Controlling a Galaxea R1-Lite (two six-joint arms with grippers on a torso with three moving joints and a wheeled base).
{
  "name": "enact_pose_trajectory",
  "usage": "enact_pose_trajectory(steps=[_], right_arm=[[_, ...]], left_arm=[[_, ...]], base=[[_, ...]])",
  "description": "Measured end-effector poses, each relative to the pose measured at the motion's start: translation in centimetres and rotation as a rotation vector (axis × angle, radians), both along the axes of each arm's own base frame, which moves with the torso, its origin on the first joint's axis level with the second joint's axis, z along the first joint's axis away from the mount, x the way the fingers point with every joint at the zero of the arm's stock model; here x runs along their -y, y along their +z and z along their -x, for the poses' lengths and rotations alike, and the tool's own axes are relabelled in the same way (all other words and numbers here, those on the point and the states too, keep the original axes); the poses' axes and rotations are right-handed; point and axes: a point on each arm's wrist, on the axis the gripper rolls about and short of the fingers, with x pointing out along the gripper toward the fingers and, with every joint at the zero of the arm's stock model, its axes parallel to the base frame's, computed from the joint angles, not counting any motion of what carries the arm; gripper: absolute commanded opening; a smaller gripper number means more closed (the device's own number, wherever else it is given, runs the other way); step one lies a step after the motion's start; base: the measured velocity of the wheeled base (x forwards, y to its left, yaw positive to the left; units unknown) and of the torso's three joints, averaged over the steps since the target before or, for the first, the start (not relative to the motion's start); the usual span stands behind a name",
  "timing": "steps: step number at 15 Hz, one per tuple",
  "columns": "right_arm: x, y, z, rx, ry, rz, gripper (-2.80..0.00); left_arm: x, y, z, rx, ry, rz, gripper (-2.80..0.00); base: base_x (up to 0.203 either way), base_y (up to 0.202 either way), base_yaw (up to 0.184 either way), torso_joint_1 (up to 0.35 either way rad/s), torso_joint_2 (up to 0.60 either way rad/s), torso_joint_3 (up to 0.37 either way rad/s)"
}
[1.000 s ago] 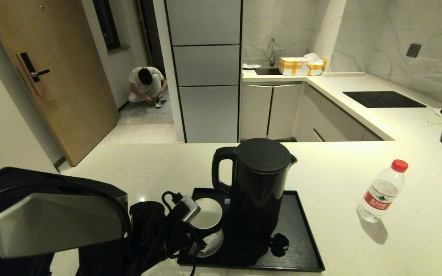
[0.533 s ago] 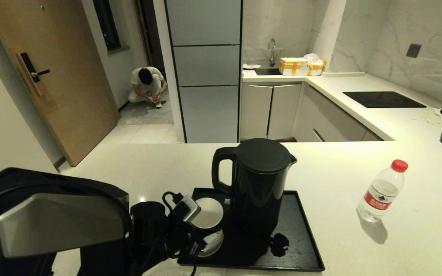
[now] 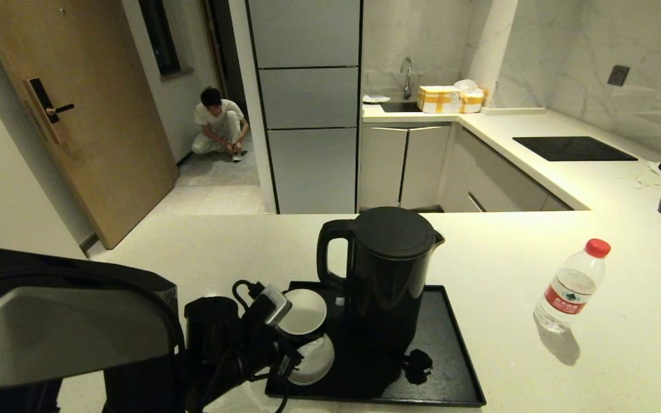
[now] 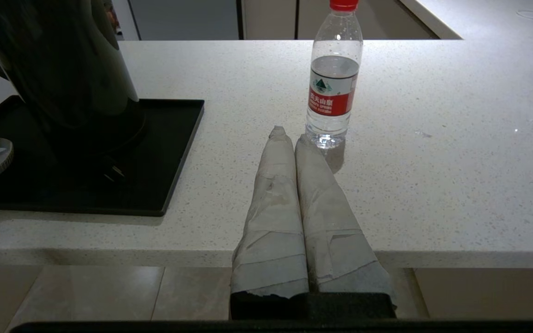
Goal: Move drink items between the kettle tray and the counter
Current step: Pick up the tea cup, then place it on the left
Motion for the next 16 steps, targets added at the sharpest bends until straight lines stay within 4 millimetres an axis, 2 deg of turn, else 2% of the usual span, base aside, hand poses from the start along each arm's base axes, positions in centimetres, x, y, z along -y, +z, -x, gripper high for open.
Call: enact_pose_trajectory(steps=[5,16], right_arm=[[0.0,0.0,0.0,0.0,0.0,0.0,-2.8],[0.0,0.0,0.0,0.0,-0.001,0.0,-2.8]], left_arm=[[-1.0,0.4,0.3,-0.017,0.032,0.01,-2.8],[-3.9,1.4,-0.9,0.002,0.156,0.04,-2.8]], base=[[0.0,0.0,0.0,0.0,0.0,0.0],[0.0,0.0,0.0,0.0,0.0,0.0]])
